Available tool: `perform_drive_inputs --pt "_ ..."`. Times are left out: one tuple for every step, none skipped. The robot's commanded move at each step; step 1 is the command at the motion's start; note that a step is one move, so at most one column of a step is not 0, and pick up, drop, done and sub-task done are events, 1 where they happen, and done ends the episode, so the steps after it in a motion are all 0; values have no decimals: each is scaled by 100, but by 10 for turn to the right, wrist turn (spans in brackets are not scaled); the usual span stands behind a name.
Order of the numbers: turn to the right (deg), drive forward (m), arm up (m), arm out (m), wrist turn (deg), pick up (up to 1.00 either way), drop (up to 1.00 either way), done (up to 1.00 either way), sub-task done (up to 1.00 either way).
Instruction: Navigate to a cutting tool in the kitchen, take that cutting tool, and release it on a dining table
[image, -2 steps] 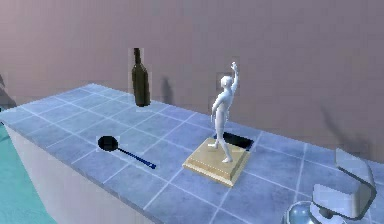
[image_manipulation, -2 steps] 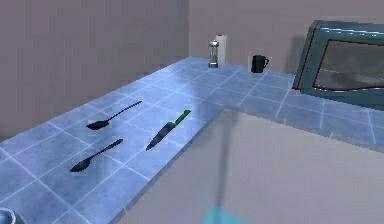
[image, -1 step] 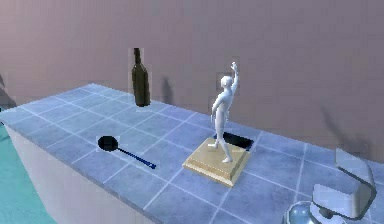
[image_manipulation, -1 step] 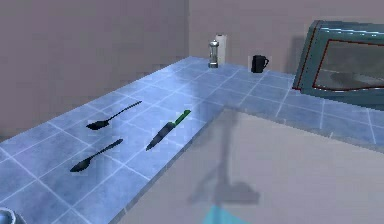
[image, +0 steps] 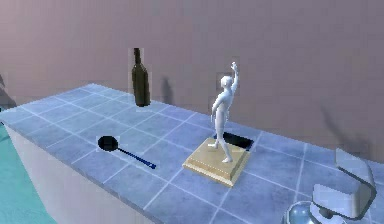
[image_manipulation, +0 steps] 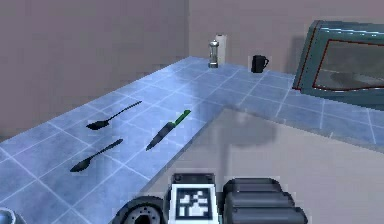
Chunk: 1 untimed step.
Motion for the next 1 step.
perform_drive_inputs --pt "0 0 0 30 0 0 0 0 0"
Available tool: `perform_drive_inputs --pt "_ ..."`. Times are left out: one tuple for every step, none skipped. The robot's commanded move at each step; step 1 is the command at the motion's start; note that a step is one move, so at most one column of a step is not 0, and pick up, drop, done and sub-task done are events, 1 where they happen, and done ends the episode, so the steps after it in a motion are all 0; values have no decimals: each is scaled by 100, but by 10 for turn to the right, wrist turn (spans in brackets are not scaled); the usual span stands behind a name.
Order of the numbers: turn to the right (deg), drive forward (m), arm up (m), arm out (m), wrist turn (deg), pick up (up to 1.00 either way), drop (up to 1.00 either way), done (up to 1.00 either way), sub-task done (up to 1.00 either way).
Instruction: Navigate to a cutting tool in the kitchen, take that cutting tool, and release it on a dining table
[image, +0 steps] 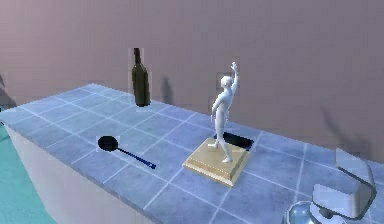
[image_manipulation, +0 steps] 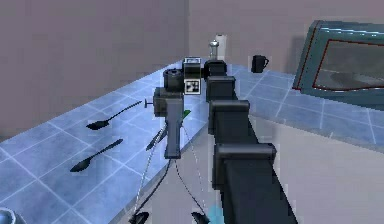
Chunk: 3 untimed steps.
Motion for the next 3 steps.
perform_drive_inputs --pt "0 0 0 0 450 0 0 0 0" --pt "0 0 0 0 450 0 0 0 0" --pt "0 0 0 0 450 0 0 0 0"
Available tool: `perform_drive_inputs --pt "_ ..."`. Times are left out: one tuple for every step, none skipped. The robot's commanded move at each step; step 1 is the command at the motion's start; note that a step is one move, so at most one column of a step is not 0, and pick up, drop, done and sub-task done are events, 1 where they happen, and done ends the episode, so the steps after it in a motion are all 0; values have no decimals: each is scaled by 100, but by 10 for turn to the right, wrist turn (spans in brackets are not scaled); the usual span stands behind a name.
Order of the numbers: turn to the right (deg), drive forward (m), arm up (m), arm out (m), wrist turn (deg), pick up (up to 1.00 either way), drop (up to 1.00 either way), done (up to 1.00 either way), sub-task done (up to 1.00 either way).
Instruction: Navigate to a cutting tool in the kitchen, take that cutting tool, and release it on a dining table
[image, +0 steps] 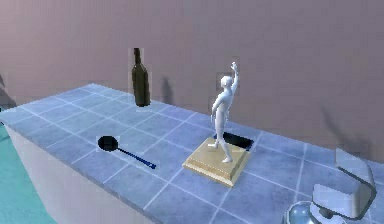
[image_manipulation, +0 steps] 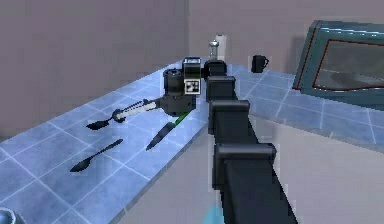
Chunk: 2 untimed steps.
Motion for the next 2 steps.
perform_drive_inputs --pt "0 0 0 0 60 0 0 0 0" --pt "0 0 -16 0 0 0 0 0 0"
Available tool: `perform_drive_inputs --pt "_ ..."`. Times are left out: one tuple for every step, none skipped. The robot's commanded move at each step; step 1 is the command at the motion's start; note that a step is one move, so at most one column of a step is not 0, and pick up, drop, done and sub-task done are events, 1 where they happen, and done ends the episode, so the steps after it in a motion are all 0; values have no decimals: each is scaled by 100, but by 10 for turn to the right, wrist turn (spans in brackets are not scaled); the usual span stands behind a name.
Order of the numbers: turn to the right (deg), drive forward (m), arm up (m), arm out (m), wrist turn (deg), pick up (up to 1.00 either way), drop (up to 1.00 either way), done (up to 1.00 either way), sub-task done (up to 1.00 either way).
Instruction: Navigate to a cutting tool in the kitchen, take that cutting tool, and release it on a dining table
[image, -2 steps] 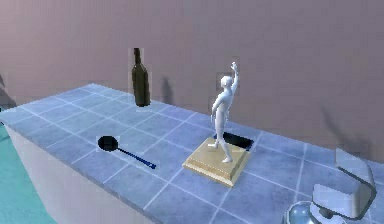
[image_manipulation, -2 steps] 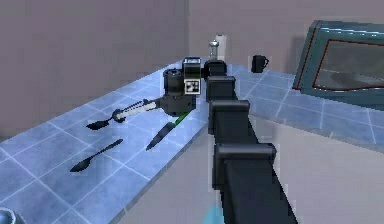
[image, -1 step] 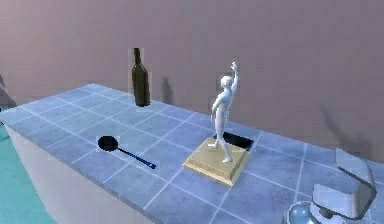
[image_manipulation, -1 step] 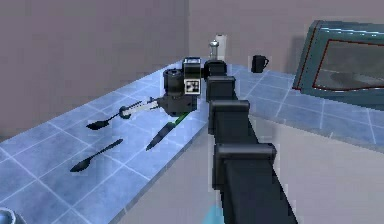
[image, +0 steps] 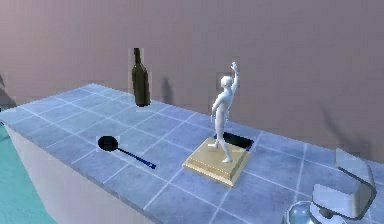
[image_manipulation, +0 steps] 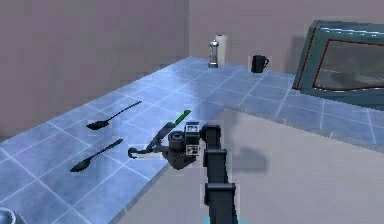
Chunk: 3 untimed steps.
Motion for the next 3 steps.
perform_drive_inputs --pt "0 0 0 0 0 100 0 0 0" --pt "0 0 10 0 0 0 0 0 0" --pt "0 0 6 0 0 0 0 0 0"
